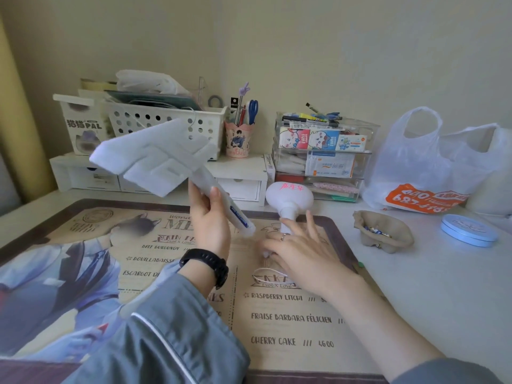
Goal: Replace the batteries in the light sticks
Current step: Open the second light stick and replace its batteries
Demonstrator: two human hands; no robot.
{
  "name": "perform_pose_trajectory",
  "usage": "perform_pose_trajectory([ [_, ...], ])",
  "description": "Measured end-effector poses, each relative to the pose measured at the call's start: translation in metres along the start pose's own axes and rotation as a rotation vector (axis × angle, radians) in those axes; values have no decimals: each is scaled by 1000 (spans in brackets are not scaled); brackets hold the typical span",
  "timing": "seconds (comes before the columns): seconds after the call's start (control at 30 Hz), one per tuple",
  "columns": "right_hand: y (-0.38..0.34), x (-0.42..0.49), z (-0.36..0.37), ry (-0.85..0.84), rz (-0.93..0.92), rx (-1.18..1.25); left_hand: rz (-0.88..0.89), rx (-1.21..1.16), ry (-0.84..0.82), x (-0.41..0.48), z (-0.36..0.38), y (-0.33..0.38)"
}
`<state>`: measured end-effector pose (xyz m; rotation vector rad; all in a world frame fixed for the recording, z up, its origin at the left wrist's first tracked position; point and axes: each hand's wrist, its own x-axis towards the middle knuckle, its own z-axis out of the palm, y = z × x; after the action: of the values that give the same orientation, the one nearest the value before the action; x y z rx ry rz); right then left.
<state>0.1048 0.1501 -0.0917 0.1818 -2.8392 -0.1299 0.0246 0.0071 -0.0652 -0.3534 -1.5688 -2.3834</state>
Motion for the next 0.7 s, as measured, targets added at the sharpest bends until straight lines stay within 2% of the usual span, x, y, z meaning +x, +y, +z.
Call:
perform_pose_trajectory([
  [0.17, -16, 9, -2, 30, -71, -194, -141, -180, 29, -1, 3, 3],
  [0.27, -18, 6, -1, 134, -112, -190, -224, -246, 18, 0, 2, 4],
  [0.33, -16, 3, -7, 208, -69, 37, -264, -292, -11, 0, 0, 7],
  [0.47, -13, 0, -35, 501, 259, 863, -346, -400, -103, -2, 0, 14],
  [0.5, -9, 0, -38, 522, 318, 1028, -375, -433, -141, -4, 1, 15],
  [0.57, -1, -4, -40, 458, 365, 1239, -417, -467, -247, -9, 4, 17],
  [0.63, 1, -8, -39, 374, 320, 1380, -432, -463, -351, -14, 7, 18],
  [0.7, 1, -9, -40, 364, 270, 1522, -438, -458, -432, -20, 10, 19],
])
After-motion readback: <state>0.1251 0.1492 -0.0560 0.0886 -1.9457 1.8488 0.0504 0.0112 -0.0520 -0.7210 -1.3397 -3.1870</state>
